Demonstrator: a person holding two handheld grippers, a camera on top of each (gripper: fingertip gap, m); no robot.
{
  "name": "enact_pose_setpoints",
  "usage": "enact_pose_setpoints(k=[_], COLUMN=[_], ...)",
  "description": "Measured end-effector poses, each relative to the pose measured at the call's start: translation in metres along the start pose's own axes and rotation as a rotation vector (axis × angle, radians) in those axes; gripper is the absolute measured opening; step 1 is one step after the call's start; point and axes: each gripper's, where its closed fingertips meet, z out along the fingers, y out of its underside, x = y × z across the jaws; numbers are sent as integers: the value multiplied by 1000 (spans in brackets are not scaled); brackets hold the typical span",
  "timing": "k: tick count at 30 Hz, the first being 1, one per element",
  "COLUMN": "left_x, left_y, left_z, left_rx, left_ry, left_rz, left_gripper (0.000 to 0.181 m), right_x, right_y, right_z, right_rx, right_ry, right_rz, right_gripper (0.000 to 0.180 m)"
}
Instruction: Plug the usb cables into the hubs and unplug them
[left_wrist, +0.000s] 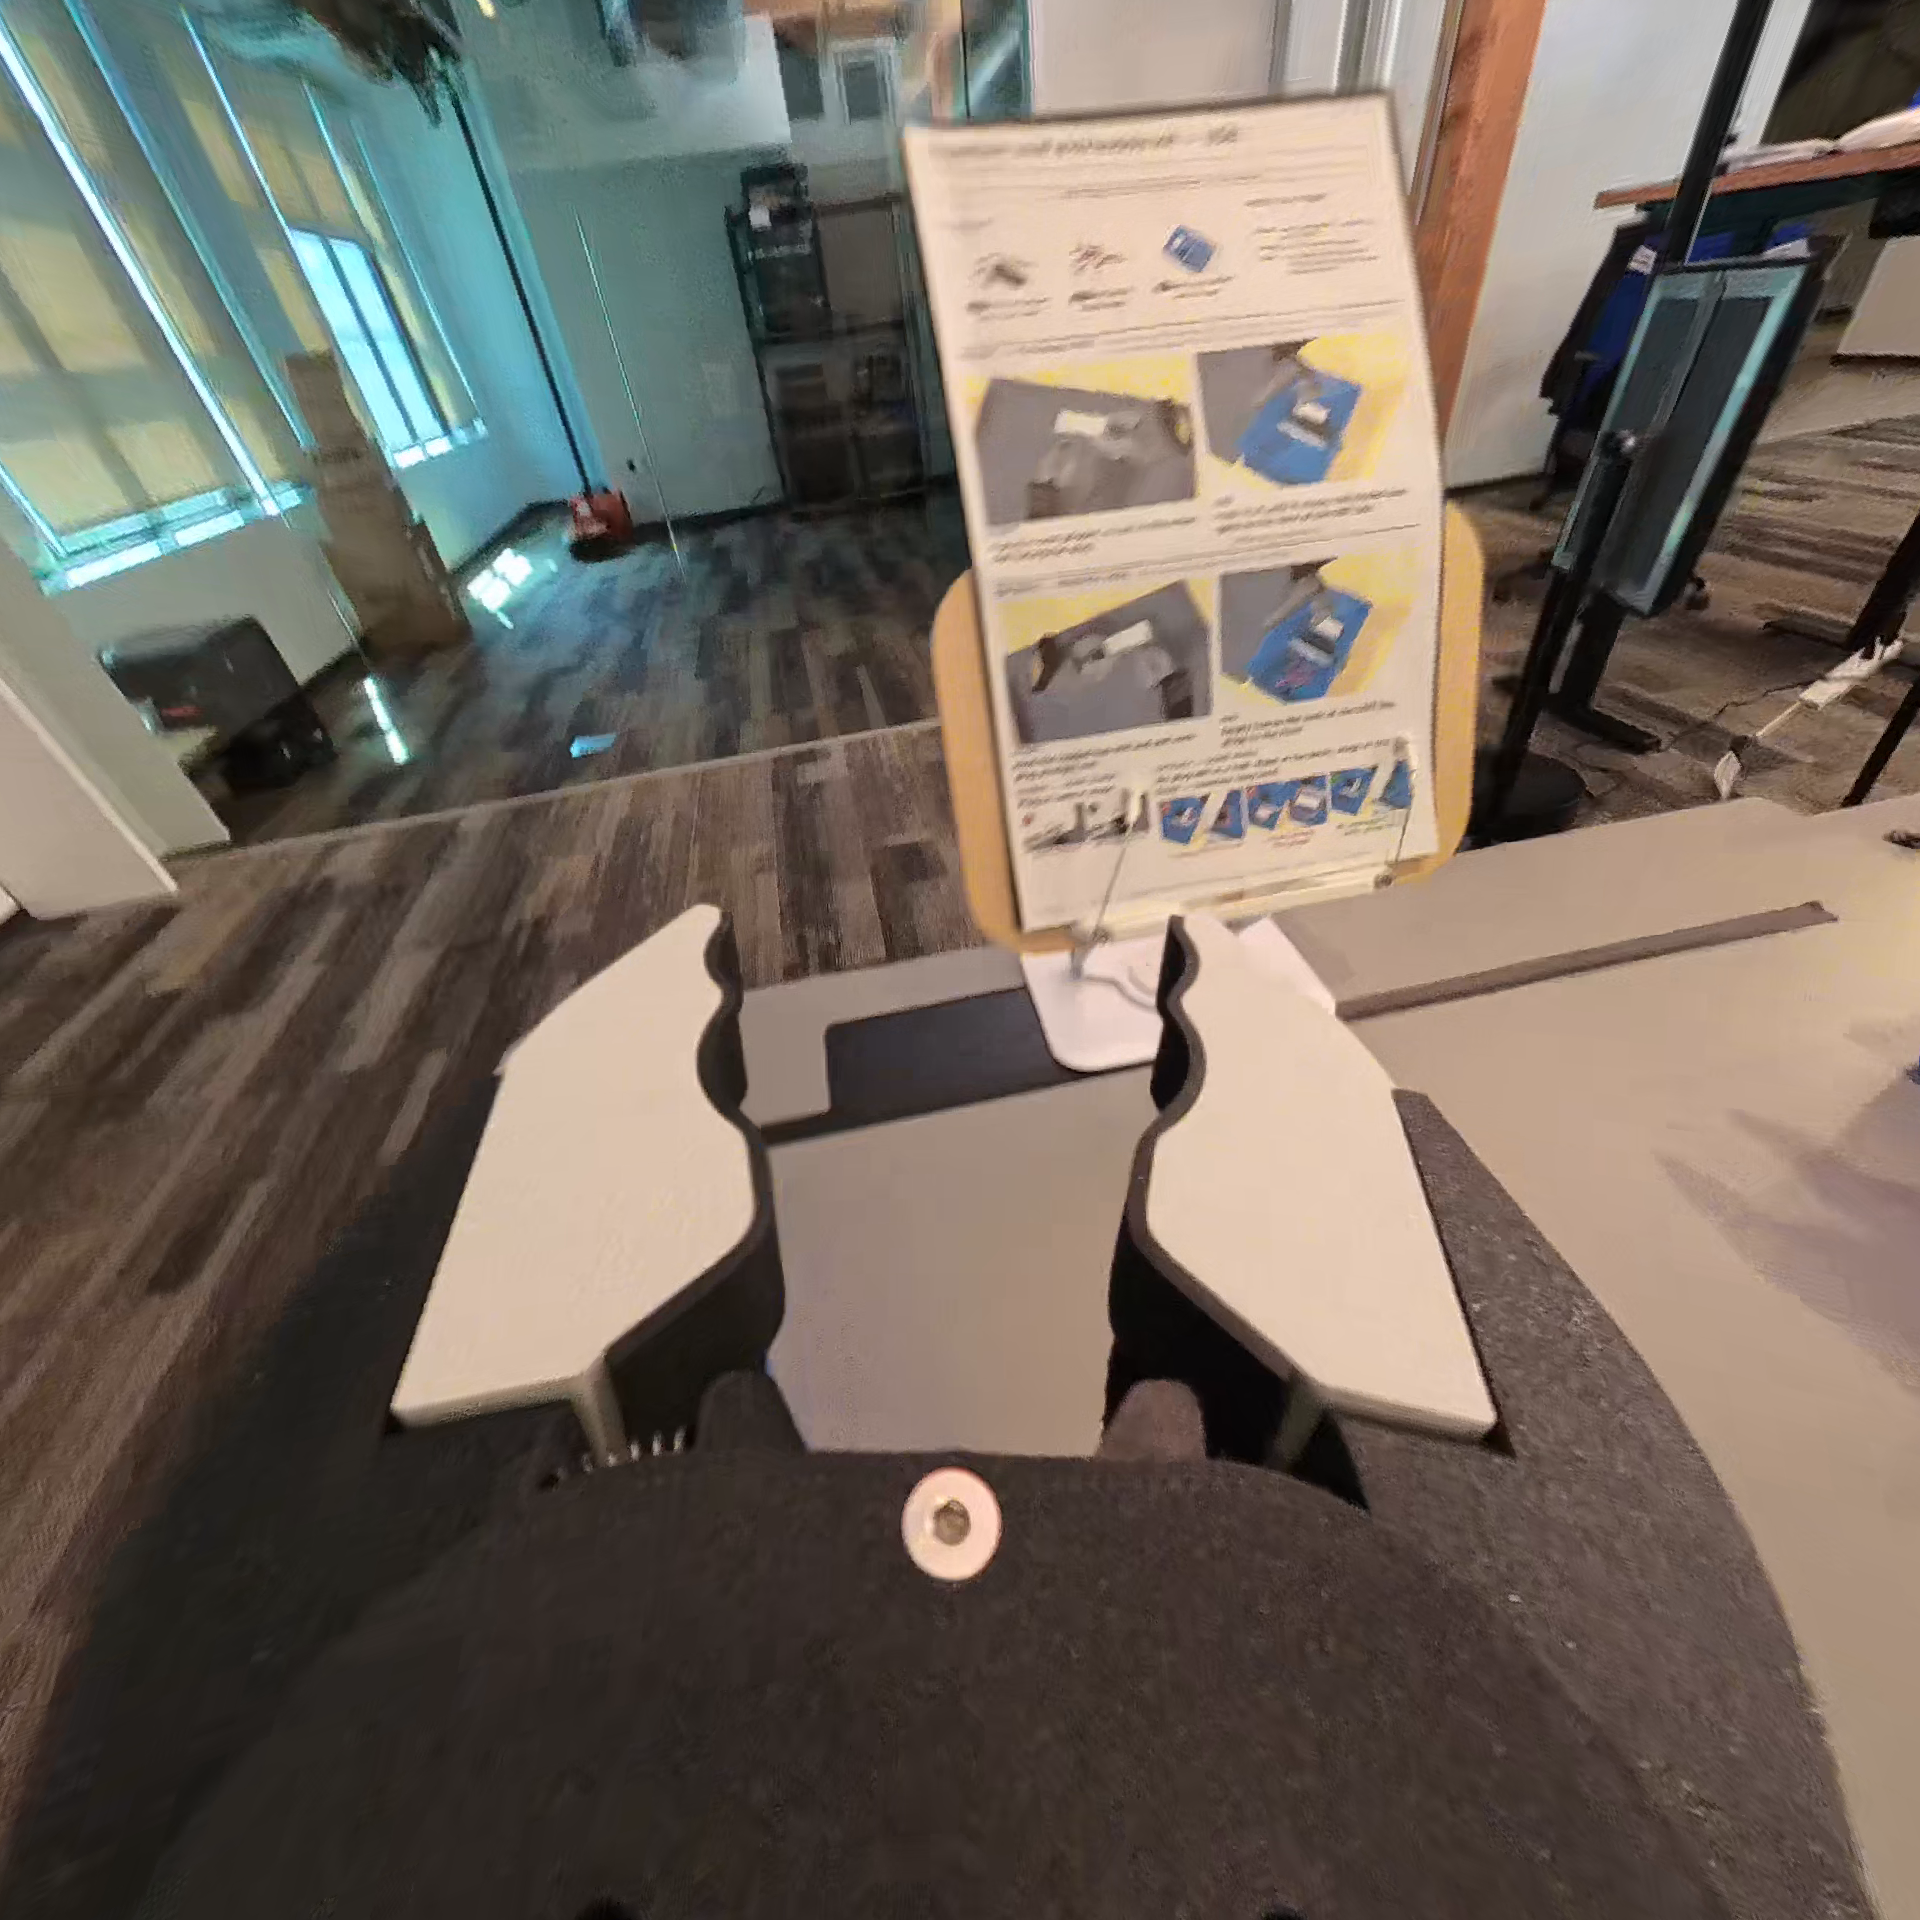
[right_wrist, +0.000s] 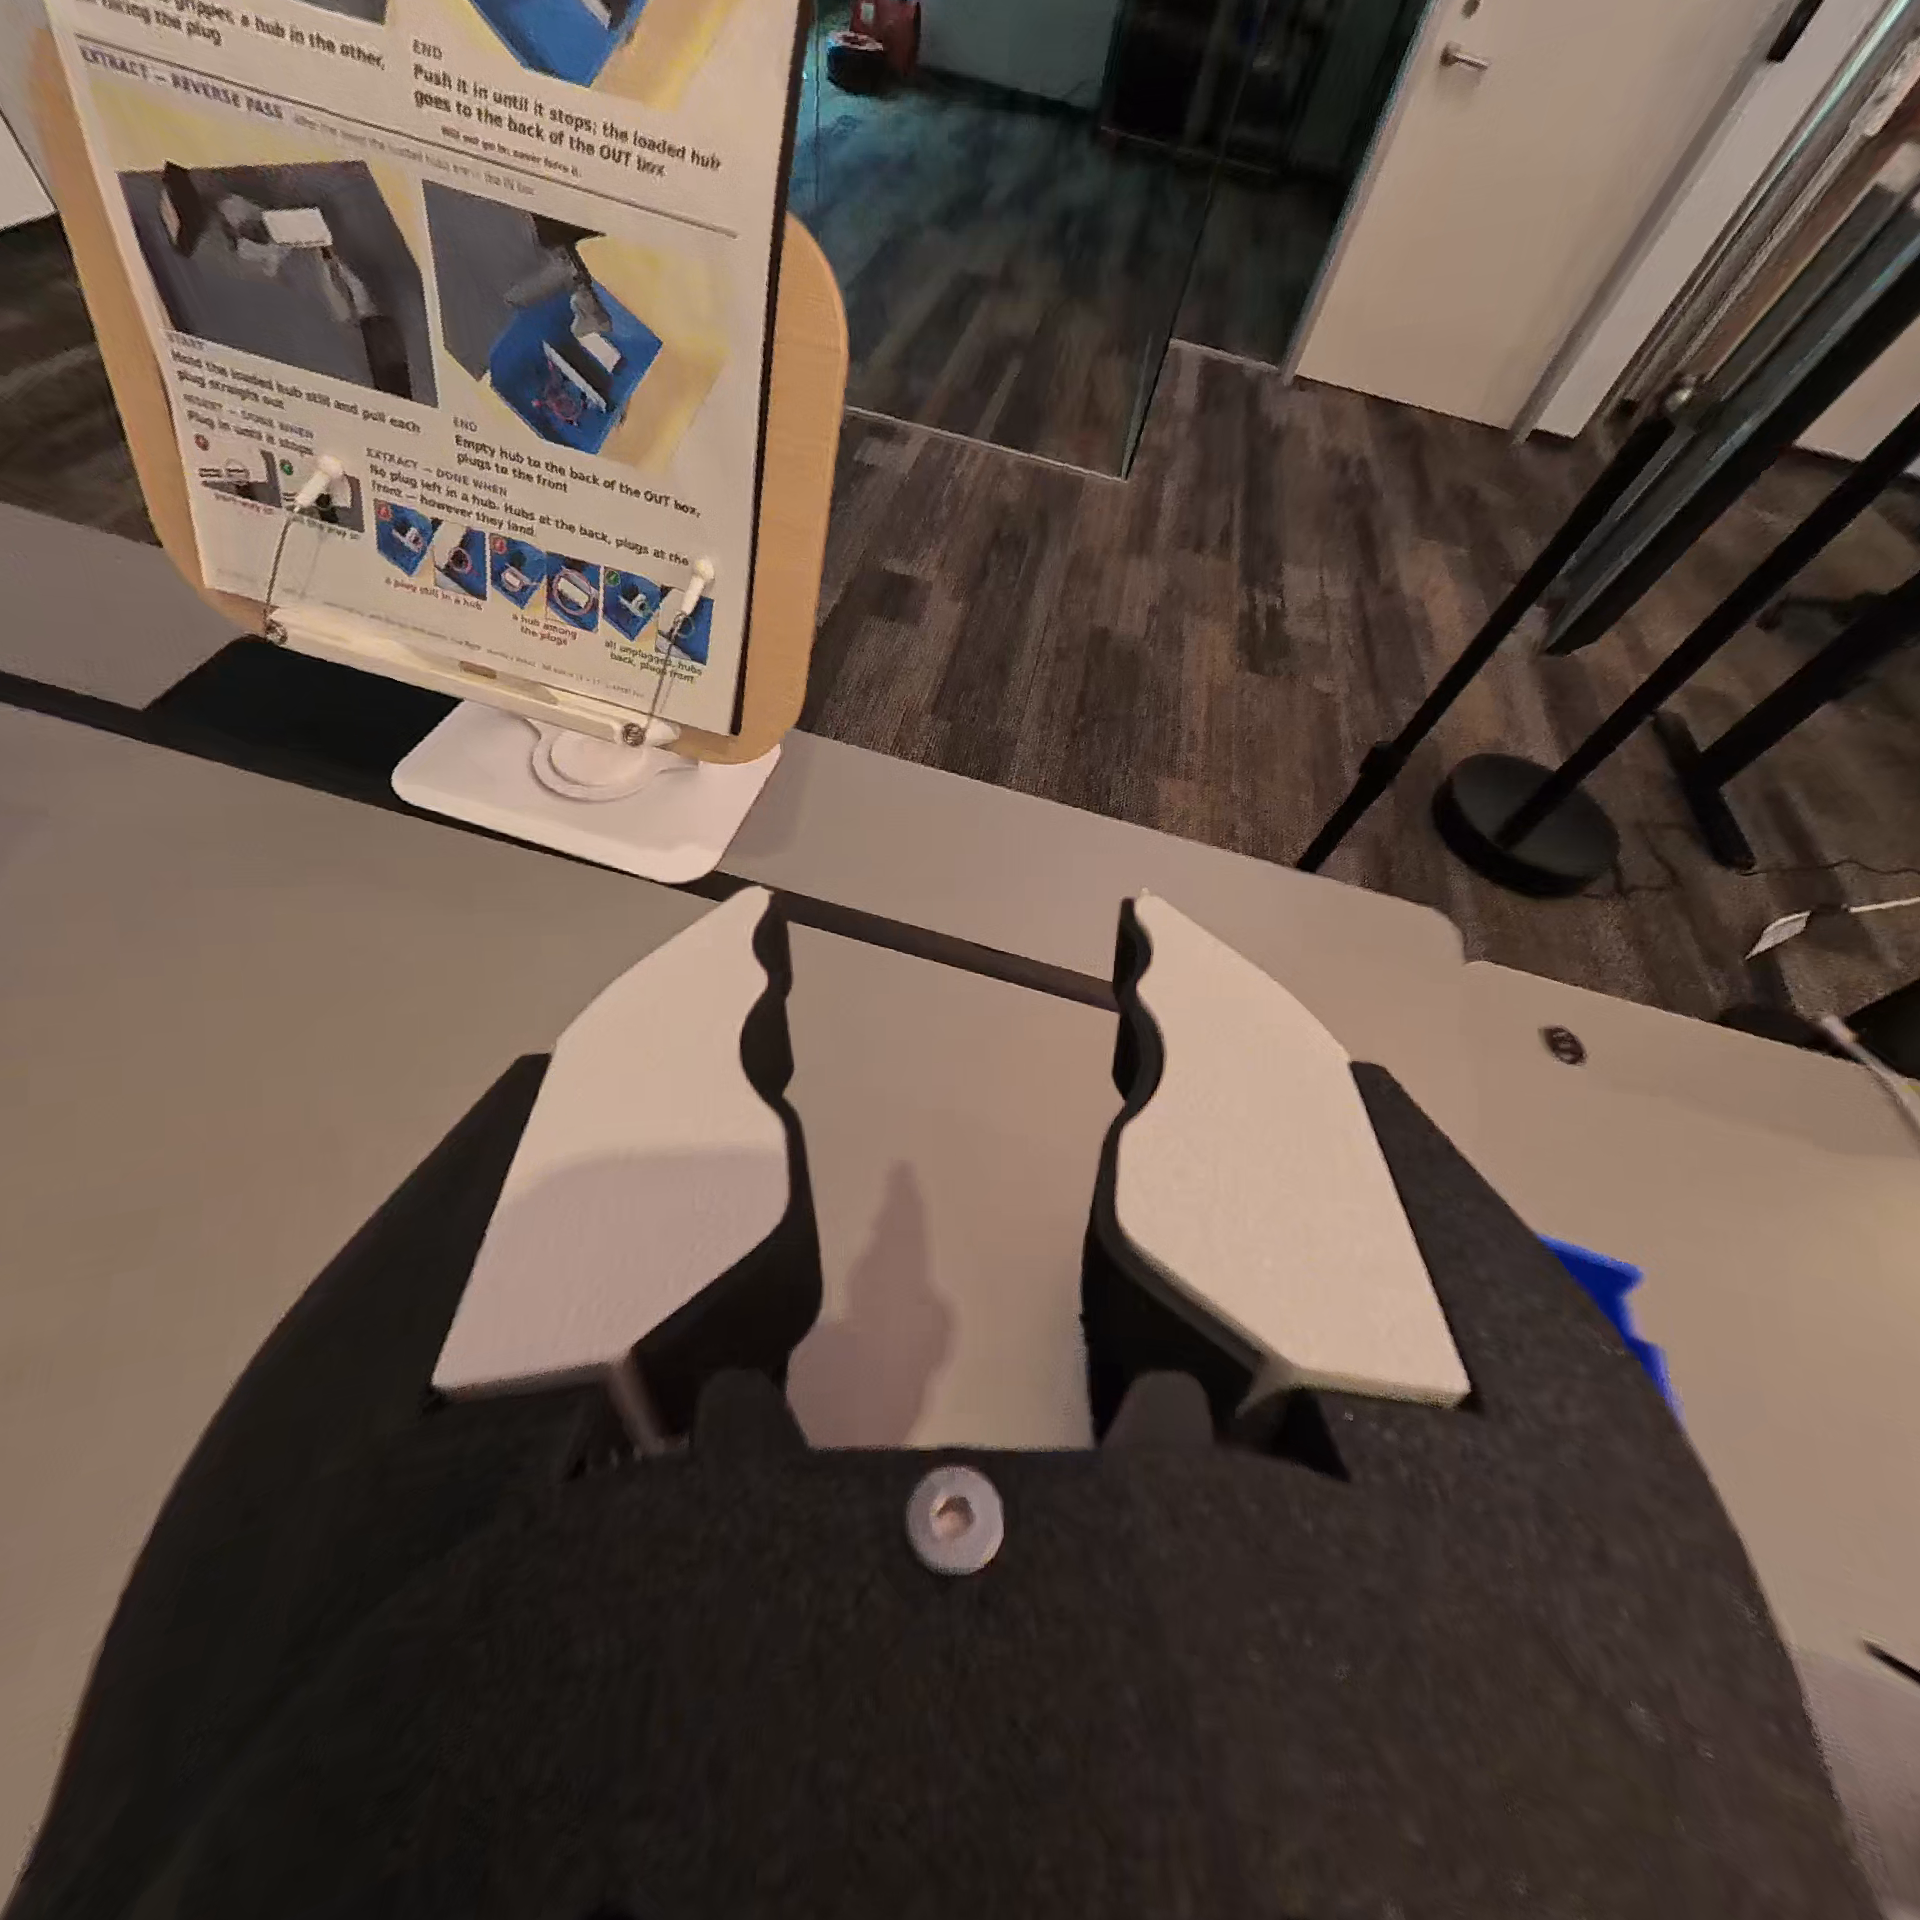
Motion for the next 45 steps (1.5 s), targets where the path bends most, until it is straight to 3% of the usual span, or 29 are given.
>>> enact_pose_setpoints(k=[4, 11, 18, 25, 45], left_x=[70, 126, 148, 148, 147], left_y=[37, 182, 280, 315, 341], left_z=[36, 71, 79, 87, 95], left_rx=[-39, -179, -396, -481, -642], left_ry=[2, -139, -127, -150, -147], left_rz=[-23, -32, -157, -160, -204], left_gripper=[93, 120, 133, 143, 146], right_x=[-44, -98, -114, -126, -140], right_y=[45, 175, 219, 227, 276], right_z=[35, 78, 88, 103, 139], right_rx=[-25, -163, -199, -213, -369], right_ry=[-51, 80, 118, 71, 9], right_rz=[95, 26, 123, 149, 211], right_gripper=[76, 117, 137, 146, 145])
